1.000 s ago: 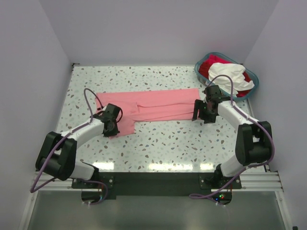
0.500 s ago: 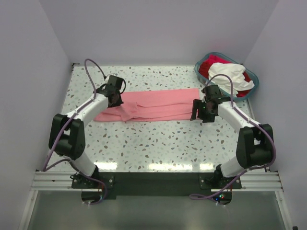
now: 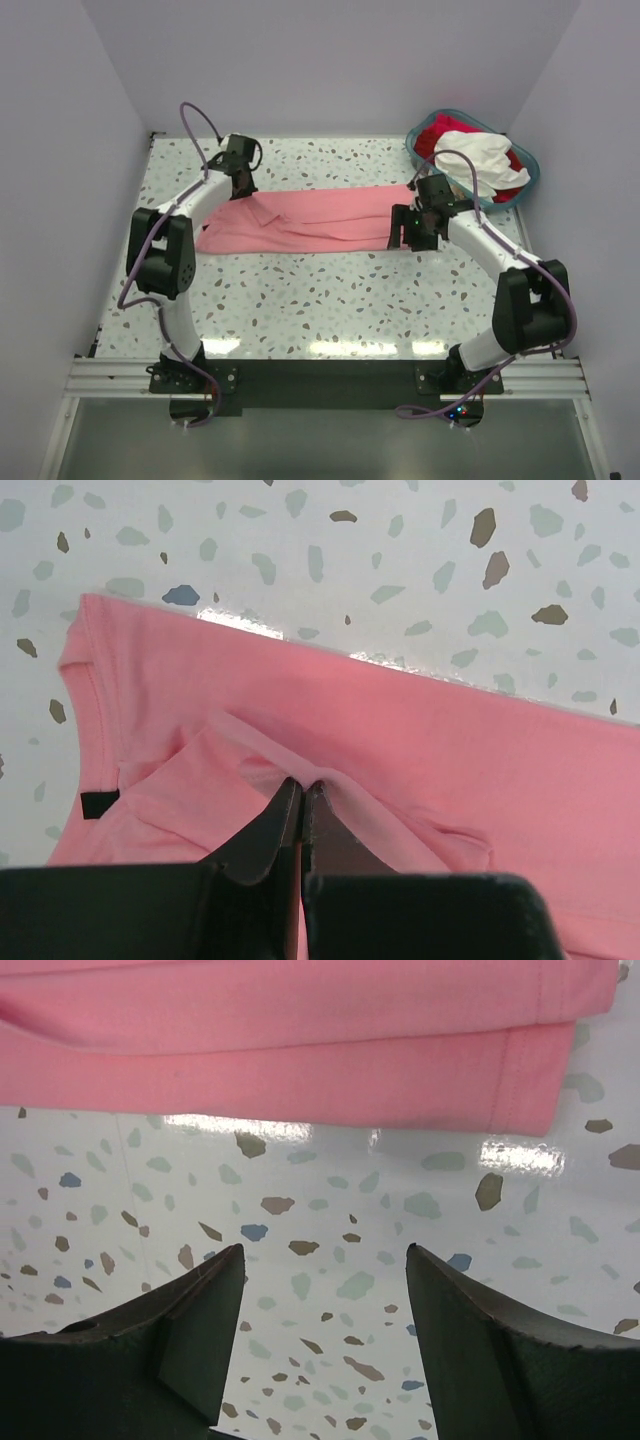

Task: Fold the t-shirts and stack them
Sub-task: Fold the tshirt

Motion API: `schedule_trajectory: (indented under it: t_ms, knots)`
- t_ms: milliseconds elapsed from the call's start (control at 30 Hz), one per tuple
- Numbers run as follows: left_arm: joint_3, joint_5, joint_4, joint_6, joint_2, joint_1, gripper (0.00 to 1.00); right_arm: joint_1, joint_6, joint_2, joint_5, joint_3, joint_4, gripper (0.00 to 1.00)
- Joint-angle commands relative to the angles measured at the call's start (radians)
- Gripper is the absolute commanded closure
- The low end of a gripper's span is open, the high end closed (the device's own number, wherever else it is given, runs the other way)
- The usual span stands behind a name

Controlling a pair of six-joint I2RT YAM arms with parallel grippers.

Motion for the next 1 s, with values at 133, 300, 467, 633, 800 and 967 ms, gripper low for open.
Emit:
schedule_trajectory:
  t_ms: [133, 300, 467, 633, 800, 967]
  knots:
    - [0.044, -0.016, 0.05, -0.043, 0.042, 0.043, 1.0, 0.031, -0.018, 0.054, -0.035, 0.103, 0.058, 0.34]
    - [0.041, -0.01, 0.056, -0.059, 0.063, 0.06, 1.0, 0.066, -0.027, 0.13, -0.058, 0.16, 0.087, 0.44]
    - [0.041, -0.001, 0.065, -0.063, 0.072, 0.066, 1.0, 0.097, -0.029, 0.203, -0.055, 0.213, 0.118, 0.5]
    - [0.039, 0.013, 0.07, -0.062, 0.08, 0.068, 1.0, 0.106, -0.018, 0.255, -0.004, 0.227, 0.14, 0.5]
    - [0.033, 0.012, 0.067, -0.068, 0.071, 0.071, 1.0, 0.095, 0.002, 0.263, 0.123, 0.226, 0.14, 0.48]
    - [-0.006, 0.029, 0.069, -0.076, -0.003, 0.089, 0.73, 0.057, 0.024, 0.236, 0.143, 0.208, 0.147, 0.45]
